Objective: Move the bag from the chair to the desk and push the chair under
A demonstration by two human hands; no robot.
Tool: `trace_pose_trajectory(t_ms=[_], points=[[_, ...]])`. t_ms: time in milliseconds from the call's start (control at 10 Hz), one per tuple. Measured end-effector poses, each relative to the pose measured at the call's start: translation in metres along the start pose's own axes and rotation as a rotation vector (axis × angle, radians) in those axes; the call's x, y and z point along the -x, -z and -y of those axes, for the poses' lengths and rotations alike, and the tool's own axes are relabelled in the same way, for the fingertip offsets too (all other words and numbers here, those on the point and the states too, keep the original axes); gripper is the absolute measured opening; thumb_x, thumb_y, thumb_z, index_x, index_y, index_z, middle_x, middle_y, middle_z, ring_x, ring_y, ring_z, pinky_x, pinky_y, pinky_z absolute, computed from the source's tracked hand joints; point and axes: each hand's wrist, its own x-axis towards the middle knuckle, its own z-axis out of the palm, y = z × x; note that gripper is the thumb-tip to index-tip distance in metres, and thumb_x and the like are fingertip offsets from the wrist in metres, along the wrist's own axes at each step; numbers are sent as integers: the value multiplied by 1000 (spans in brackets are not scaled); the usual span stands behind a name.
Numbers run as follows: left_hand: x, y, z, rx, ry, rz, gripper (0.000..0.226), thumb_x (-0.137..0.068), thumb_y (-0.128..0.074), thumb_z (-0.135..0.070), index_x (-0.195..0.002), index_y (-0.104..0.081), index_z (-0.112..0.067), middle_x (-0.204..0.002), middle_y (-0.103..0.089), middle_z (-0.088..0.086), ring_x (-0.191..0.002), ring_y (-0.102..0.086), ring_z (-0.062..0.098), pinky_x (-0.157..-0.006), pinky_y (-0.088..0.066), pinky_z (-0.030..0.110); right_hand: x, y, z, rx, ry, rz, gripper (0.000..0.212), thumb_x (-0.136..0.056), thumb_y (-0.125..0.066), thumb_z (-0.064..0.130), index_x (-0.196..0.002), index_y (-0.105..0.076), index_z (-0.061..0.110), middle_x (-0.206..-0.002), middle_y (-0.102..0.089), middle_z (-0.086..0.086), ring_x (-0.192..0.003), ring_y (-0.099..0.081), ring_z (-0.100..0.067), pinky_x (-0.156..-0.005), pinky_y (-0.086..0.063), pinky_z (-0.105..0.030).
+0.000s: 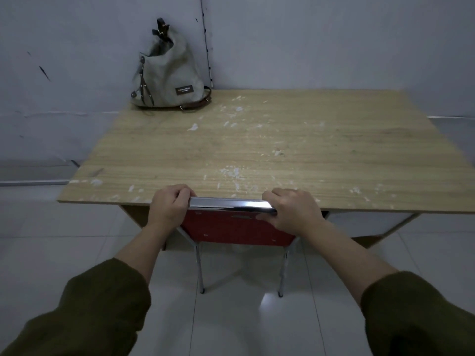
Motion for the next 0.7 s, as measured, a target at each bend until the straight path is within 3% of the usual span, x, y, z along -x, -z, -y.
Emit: trace_pose_trajectory(t_ms=[100,200,300,400,500,600,700], points=[[5,5,-7,-192,54,61,45,-81,-26,-34,-70,-59,-4,-73,-63,15,-74,-54,33,-67,-41,41,-3,13,3,5,-34,169,43,-78,-63,47,-94,-54,9,-78,-64,-12,-64,-63,-32,-49,-32,-28],[23,8,-21,-289,94,57,40,-94,-27,-38,-84,-54,-10,-89,-58,13,-90,-51,33,-83,-40,44,-6,25,9,135,-137,306,53,-82,-49,57,-107,-45,10,-93,-64,-13,-78,-63,-34,-54,-34,-32],[54,8,-33,-221,122,103,45,-94,-35,-37,-129,-42,-9,-137,-44,15,-127,-39,31,-102,-34,45,-4,37,20,194,-261,385,62,-83,-50,57,-122,-37,11,-106,-62,-14,-87,-63,-33,-58,-40,-34],[76,16,-42,-226,119,157,62,-91,-47,-31,-143,-20,-11,-155,-18,10,-143,-18,27,-111,-26,45,4,54,25,204,-345,458,62,-88,-52,43,-134,-21,15,-125,-52,-15,-105,-55,-35,-75,-45,-42],[83,28,-46,-218,55,248,64,-86,-54,-22,-142,-24,-11,-154,-19,10,-142,-20,26,-111,-29,44,22,72,26,107,-438,453,50,-89,-51,27,-130,-25,14,-127,-49,-16,-109,-52,-36,-79,-45,-44],[86,44,-58,-184,-33,369,58,-82,-56,-16,-136,-34,-11,-147,-32,9,-135,-31,25,-106,-36,39,39,92,30,24,-505,443,45,-88,-49,22,-129,-31,12,-127,-48,-15,-111,-49,-34,-81,-45,-43],[90,53,-70,-210,-97,539,62,-82,-57,-15,-138,-31,-11,-146,-35,9,-130,-39,24,-101,-38,31,52,94,34,-80,-525,397,43,-90,-47,23,-128,-33,12,-128,-47,-13,-111,-50,-33,-82,-46,-41]])
